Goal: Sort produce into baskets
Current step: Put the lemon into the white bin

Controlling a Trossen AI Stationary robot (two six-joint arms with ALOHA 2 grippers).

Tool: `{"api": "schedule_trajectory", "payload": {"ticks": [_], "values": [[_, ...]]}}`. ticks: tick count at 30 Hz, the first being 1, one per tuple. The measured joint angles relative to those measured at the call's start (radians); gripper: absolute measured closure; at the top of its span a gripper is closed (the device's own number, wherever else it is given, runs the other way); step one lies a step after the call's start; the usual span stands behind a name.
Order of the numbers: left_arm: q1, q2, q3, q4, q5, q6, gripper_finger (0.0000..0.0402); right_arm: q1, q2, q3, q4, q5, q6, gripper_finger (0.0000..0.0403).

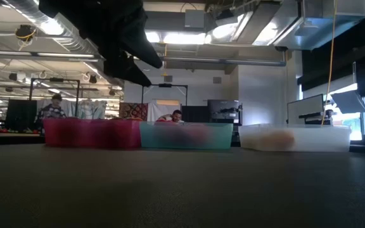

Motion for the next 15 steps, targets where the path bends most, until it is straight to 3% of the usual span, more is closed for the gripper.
{"api": "schedule_trajectory", "payload": {"ticks": [15], "values": [[0.002, 0.052, 0.0, 0.058, 0.001, 0.022, 0.0021, -0.002, 0.0, -0.174, 0.009, -0.088, 0.016, 0.0118]]}}
